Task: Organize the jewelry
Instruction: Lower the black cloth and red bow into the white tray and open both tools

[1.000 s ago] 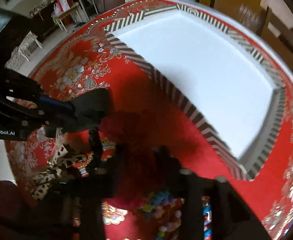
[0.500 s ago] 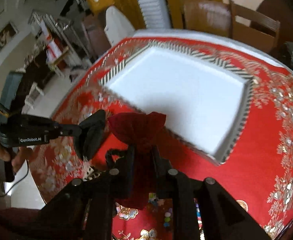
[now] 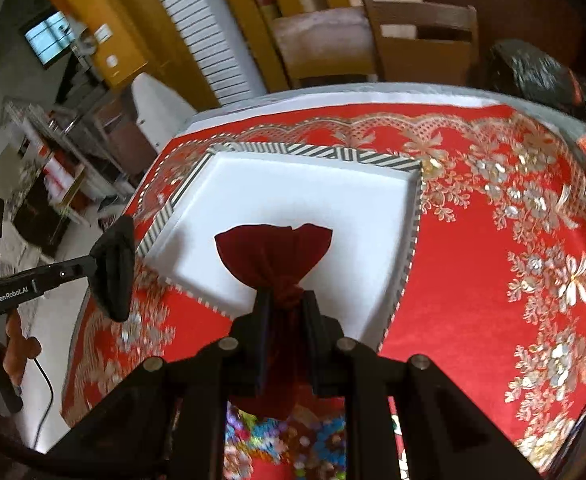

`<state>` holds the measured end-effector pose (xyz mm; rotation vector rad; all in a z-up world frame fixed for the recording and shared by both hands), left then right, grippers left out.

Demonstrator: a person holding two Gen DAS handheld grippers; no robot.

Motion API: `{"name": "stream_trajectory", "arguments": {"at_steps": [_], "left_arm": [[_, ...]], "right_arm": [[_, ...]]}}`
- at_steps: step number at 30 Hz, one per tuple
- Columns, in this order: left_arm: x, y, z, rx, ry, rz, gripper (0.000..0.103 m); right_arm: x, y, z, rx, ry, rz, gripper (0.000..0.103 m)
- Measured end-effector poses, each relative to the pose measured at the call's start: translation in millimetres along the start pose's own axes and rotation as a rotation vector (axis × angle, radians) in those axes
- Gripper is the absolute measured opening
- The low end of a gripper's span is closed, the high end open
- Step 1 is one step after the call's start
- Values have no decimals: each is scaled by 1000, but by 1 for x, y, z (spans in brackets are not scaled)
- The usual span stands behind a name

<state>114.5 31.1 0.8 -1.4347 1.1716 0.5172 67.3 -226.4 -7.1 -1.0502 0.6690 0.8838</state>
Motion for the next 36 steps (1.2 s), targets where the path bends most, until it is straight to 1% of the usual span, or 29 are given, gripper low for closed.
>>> {"name": "stream_trajectory", "arguments": {"at_steps": [2, 4, 7, 9, 11, 14, 16, 20, 22, 23, 24, 25, 26, 27, 29, 31, 34, 36], "left_arm": [[13, -9, 4, -1, -31, 6, 0], [31, -18, 12, -26, -56, 24, 0], [57, -24, 26, -63, -94, 59, 0], [72, -21, 32, -78, -106, 95, 0], [79, -15, 33, -85, -104, 124, 0], [82, -5, 27, -47, -105, 150, 0], [83, 6, 25, -47, -85, 173, 0], [81, 28, 20, -51, -59, 195, 0], [76, 34, 18, -49, -67, 185, 0], [74, 32, 18, -48, -76, 176, 0], [72, 31, 17, -50, -83, 170, 0], [68, 30, 15, -52, -89, 162, 0], [66, 29, 13, -49, -99, 160, 0], [62, 27, 10, -41, -110, 152, 3], [54, 23, 6, -34, -130, 131, 18], [44, 24, 2, -33, -140, 107, 19], [32, 28, -4, -29, -156, 90, 19], [25, 31, -10, -25, -167, 79, 19]], "right_arm": [[13, -6, -5, 39, 8, 3, 16], [26, -10, -13, 87, 12, 9, 16], [49, -12, -25, 149, 8, 31, 16], [62, -12, -31, 158, 21, 44, 16], [74, -10, -35, 139, 50, 58, 16], [81, -2, -40, 108, 90, 88, 16], [83, 6, -47, 100, 116, 118, 16], [75, 18, -59, 100, 105, 134, 16], [72, 20, -58, 79, 101, 129, 21], [69, 20, -58, 74, 104, 120, 25], [66, 18, -57, 72, 108, 104, 32], [61, 17, -56, 78, 88, 81, 35], [57, 14, -55, 86, 76, 66, 44], [53, 13, -54, 93, 69, 49, 51], [42, 11, -51, 98, 59, 23, 52], [31, 12, -45, 90, 47, 8, 52], [14, 17, -36, 70, 64, -20, 53], [0, 21, -32, 60, 60, -42, 54]]}}
Point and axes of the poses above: each gripper's, at about its wrist camera, not at the fingertips, and x roughly the way its jaws point, z to its left, y to its underside, the point moved 1 cm from there along x, roughly the way its jaws point, and after that the axes turned 8 degrees about x, right-handed, at the moved point
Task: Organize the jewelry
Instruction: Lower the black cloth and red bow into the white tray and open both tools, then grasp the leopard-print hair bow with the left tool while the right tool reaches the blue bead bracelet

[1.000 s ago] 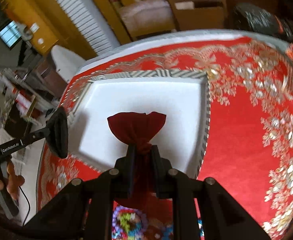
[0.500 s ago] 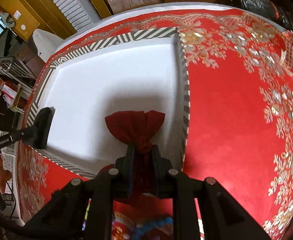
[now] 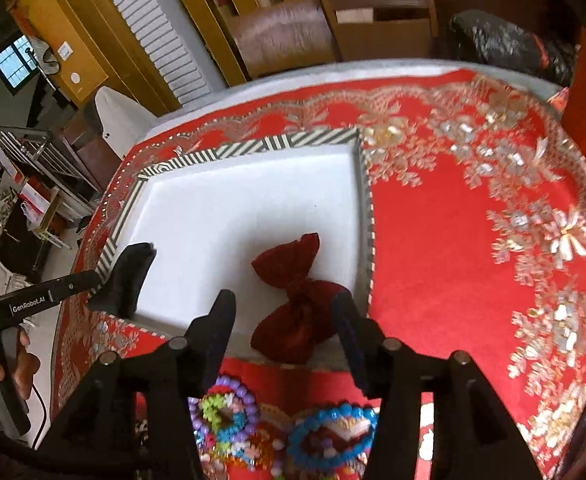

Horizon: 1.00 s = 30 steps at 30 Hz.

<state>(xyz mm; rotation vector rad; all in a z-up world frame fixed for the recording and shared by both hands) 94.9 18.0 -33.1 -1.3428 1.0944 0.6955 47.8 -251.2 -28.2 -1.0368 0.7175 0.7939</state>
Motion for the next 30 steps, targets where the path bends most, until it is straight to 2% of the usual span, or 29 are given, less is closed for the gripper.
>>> {"name": "stream_trajectory", "arguments": {"at_steps": [7, 12, 25, 30], "left_arm": [[-29, 18, -19, 35, -15, -48, 19], [-47, 31, -33, 62, -15, -82, 19], [-71, 64, -54, 104, -4, -101, 19], [-75, 74, -61, 120, -11, -106, 19]], "right_arm": [[-52, 20, 4, -31, -5, -92, 58], [-74, 35, 1, -32, -3, -118, 61], [-102, 74, -3, -77, 43, -128, 61], [-109, 86, 0, -76, 33, -134, 61]]}}
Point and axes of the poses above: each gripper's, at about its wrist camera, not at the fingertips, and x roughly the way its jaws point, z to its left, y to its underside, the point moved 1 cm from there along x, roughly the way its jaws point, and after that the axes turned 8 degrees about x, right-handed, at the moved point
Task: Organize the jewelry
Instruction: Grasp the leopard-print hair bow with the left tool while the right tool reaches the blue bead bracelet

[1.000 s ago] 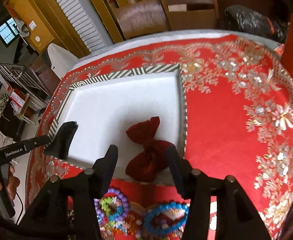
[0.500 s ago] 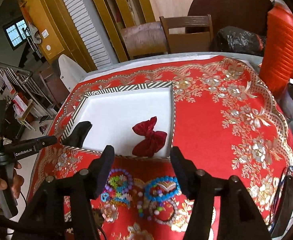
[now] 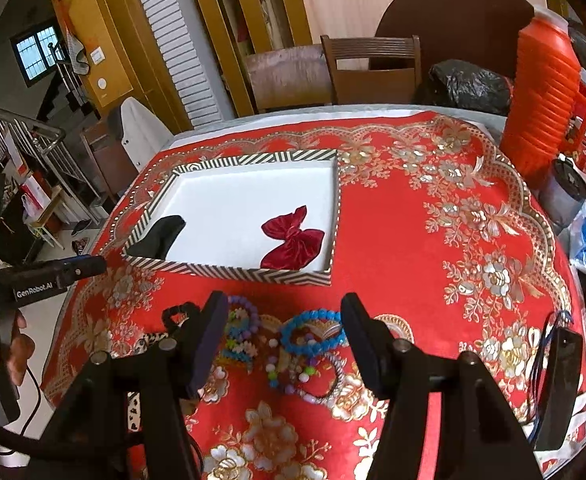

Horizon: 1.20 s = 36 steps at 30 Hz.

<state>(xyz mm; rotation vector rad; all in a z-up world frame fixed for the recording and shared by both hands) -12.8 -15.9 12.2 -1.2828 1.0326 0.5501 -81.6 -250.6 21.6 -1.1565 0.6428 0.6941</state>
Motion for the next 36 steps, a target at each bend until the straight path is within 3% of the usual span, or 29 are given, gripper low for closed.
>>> {"name": "stream_trajectory", "arguments": {"at_steps": [28, 36], "left_arm": [[-22, 25, -18, 51, 1, -28, 19], [-18, 31, -6, 11, 16, -9, 19]], "right_arm": [[-23, 27, 8, -14, 3, -9, 63], [-21, 32, 0, -20, 29, 7, 63]]}}
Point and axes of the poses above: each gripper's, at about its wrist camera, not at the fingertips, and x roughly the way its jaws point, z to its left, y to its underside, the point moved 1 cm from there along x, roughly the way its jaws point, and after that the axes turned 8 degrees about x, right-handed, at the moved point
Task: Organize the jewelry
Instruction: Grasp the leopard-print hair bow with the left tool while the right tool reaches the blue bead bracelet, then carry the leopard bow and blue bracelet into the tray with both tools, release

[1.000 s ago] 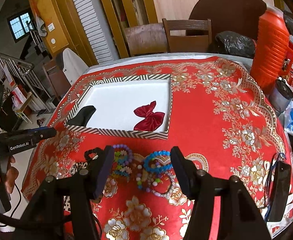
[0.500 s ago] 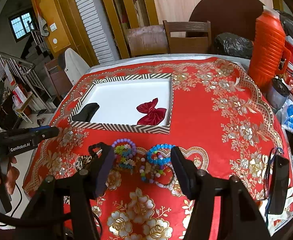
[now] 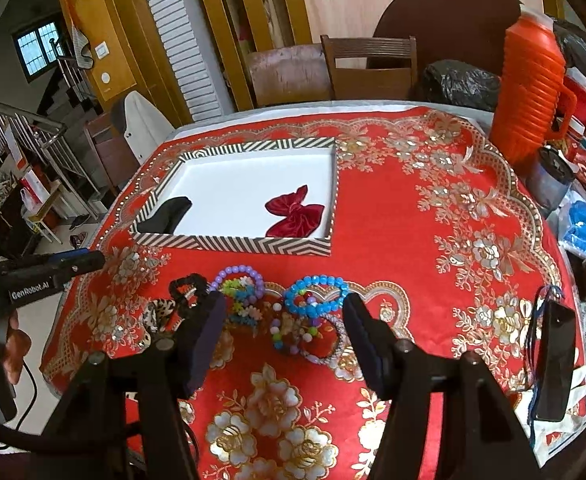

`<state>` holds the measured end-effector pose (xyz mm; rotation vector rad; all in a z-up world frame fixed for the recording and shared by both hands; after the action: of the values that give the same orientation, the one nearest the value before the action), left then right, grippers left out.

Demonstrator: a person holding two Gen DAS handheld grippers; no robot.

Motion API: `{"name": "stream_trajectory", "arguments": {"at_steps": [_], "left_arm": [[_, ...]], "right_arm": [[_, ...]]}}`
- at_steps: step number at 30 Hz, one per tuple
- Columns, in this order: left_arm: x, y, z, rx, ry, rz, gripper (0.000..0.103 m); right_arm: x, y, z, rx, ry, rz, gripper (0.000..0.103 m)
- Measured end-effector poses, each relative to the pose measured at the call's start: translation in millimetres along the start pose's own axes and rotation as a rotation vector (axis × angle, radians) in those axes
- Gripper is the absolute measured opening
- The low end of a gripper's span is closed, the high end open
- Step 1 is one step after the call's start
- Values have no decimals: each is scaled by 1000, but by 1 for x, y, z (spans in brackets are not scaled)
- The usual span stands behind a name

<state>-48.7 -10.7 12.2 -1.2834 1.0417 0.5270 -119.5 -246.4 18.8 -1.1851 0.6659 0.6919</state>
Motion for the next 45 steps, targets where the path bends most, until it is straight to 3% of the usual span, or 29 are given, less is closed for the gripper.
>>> {"name": "stream_trajectory", "arguments": {"at_steps": [15, 22, 27, 39, 45], "left_arm": [[18, 23, 6, -19, 88, 105, 19], [30, 38, 3, -11, 121, 150, 19], [42, 48, 6, -47, 169, 199, 19], [65, 64, -6, -56, 232, 252, 19], [83, 66, -13, -30, 203, 285, 20]], "right_arm": [[28, 19, -31, 27, 28, 75, 63], [59, 10, -48, 56, 20, 110, 62], [89, -5, -56, 60, 35, 141, 44], [143, -16, -59, 0, 53, 234, 43], [151, -16, -57, -29, 59, 246, 43]]}}
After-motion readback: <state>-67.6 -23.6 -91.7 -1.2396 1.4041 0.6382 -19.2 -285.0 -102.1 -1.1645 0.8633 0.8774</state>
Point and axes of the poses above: each gripper's, at about its wrist camera, not at the fingertips, and x roughly the way its jaws point, z to its left, y to its underside, the point moved 1 cm from there along x, roughly the way its jaws point, and after that the axes turned 8 degrees about x, right-handed, at the moved point
